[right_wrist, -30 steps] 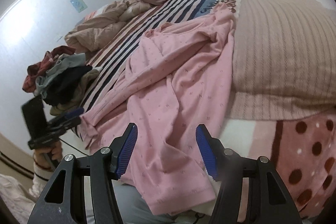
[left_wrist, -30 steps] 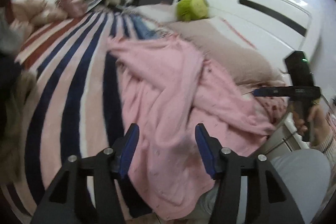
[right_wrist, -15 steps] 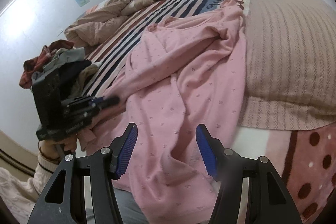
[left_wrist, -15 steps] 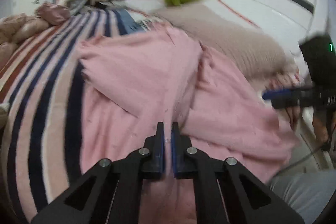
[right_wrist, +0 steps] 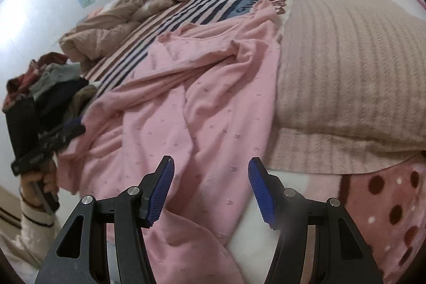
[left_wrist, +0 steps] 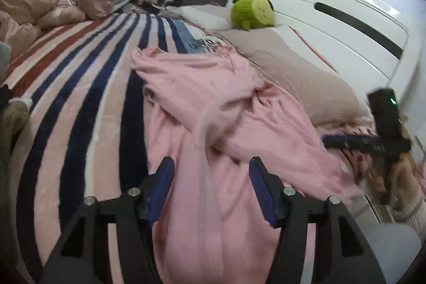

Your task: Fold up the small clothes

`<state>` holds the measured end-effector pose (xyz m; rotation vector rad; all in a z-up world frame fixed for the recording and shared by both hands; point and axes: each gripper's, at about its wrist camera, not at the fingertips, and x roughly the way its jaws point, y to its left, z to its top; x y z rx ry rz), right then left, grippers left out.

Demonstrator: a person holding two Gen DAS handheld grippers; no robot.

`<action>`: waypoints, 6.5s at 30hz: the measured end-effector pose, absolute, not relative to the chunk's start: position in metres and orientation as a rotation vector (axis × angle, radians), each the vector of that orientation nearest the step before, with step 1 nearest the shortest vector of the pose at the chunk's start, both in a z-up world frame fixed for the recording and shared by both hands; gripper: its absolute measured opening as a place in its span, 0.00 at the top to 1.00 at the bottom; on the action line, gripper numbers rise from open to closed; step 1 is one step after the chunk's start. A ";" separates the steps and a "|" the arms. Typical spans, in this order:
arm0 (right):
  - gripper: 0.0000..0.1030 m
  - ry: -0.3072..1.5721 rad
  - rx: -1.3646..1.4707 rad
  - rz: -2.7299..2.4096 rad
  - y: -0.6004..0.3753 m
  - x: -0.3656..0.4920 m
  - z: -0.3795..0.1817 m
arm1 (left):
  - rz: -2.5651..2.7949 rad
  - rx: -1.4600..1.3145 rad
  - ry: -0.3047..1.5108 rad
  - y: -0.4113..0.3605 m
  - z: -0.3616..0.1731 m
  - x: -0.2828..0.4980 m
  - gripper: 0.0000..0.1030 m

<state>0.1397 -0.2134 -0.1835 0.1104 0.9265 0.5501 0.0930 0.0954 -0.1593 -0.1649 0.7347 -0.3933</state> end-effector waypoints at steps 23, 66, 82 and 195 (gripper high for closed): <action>0.48 0.867 0.081 0.574 -0.190 0.125 -0.156 | -0.739 -0.111 0.768 0.053 -0.157 0.056 0.62; 0.45 0.602 -0.537 -0.099 -0.170 0.291 -0.138 | -0.591 -0.145 0.730 0.083 -0.167 0.119 0.64; 0.35 0.673 -0.254 0.119 -0.225 0.212 -0.116 | -0.570 -0.078 0.829 0.079 -0.178 0.054 0.61; 0.29 1.012 0.048 0.587 -0.185 0.230 -0.167 | -0.374 -0.233 0.907 0.140 -0.170 0.197 0.26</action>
